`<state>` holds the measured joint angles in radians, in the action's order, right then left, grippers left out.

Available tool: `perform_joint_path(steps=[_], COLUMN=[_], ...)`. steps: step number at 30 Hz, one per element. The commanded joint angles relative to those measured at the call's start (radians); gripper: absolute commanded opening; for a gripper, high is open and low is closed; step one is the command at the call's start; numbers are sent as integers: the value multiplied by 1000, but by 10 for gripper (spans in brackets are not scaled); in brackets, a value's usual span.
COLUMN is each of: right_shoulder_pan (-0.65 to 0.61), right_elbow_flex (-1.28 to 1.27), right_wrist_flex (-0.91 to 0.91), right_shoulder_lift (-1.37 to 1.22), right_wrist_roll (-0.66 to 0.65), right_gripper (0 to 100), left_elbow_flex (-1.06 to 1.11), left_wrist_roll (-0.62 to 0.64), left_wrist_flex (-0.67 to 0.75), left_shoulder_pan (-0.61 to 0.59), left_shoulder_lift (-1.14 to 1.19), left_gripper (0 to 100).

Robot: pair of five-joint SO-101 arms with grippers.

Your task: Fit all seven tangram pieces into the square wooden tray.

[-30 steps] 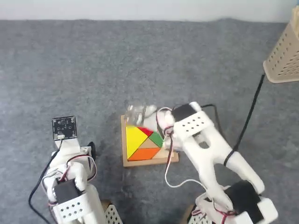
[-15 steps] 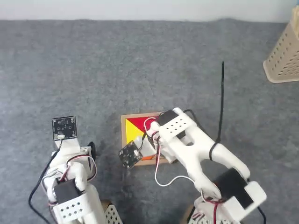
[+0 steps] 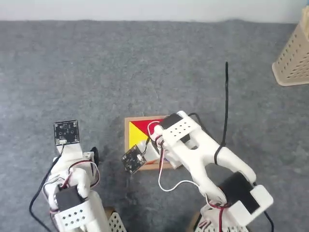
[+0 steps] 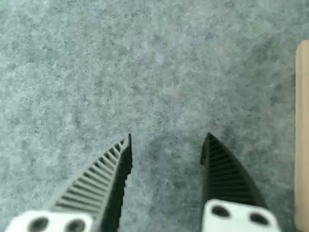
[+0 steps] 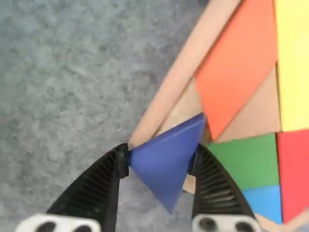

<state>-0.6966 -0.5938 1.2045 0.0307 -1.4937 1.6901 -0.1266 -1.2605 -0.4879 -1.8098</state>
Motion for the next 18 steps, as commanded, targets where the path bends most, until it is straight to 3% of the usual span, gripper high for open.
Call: perform_joint_path(steps=[1,18], right_shoulder_pan=[12,-35], right_elbow_flex=[69,84], right_wrist_flex=[15,68], right_shoulder_lift=[18,67], right_wrist_roll=[32,32], right_gripper=[113,87], left_elbow_flex=[-5,-5], left_wrist_roll=[9,9], left_wrist_flex=[-3,-3], left_shoulder_pan=[6,6], left_shoulder_lift=[-12,-12], left_gripper=[225,225])
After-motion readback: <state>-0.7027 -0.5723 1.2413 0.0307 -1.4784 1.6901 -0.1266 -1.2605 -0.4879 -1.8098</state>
